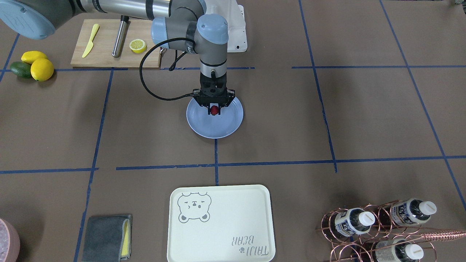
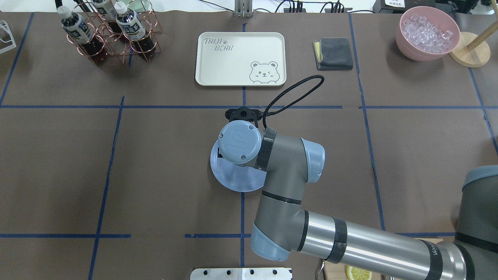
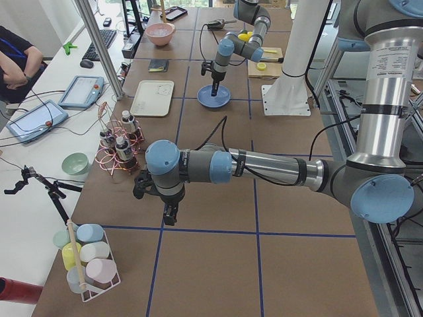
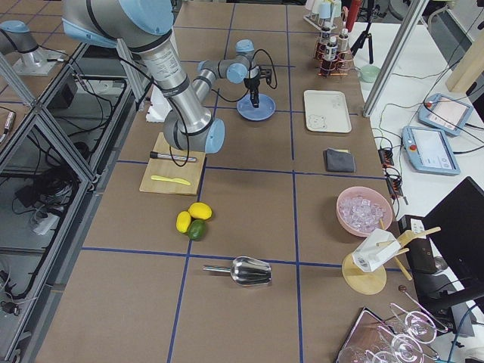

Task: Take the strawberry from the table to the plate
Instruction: 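Lower the strawberry onto the plate and open the right gripper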

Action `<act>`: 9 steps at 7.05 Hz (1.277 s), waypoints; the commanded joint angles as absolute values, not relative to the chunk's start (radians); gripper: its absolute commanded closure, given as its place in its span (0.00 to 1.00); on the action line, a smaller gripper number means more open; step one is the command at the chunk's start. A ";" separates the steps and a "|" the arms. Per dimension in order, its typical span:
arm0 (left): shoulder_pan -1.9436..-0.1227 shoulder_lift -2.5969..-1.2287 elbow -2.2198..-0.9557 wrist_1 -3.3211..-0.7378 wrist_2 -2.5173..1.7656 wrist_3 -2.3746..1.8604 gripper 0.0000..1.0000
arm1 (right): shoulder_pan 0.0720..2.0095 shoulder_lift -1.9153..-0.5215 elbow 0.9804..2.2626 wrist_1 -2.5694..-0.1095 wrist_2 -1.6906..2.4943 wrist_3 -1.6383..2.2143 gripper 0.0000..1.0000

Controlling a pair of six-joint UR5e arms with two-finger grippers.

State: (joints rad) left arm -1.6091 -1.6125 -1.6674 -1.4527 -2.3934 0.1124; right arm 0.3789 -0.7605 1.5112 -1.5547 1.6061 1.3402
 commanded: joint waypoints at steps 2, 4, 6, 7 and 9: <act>-1.609 -1.612 -1.667 -1.454 -2.395 0.112 0.00 | 0.377 -0.759 1.496 -1.551 1.601 1.335 0.91; -1.609 -1.612 -1.667 -1.454 -2.395 0.112 0.00 | 0.377 -0.761 1.493 -1.551 1.603 1.328 0.57; -1.609 -1.612 -1.667 -1.454 -2.395 0.112 0.00 | 0.377 -0.759 1.480 -1.551 1.603 1.330 0.49; -1.609 -1.612 -1.667 -1.454 -2.395 0.112 0.00 | 0.377 -0.759 1.477 -1.551 1.603 1.328 0.45; -1.609 -1.612 -1.667 -1.454 -2.395 0.112 0.00 | 0.377 -0.756 1.480 -1.549 1.605 1.327 0.00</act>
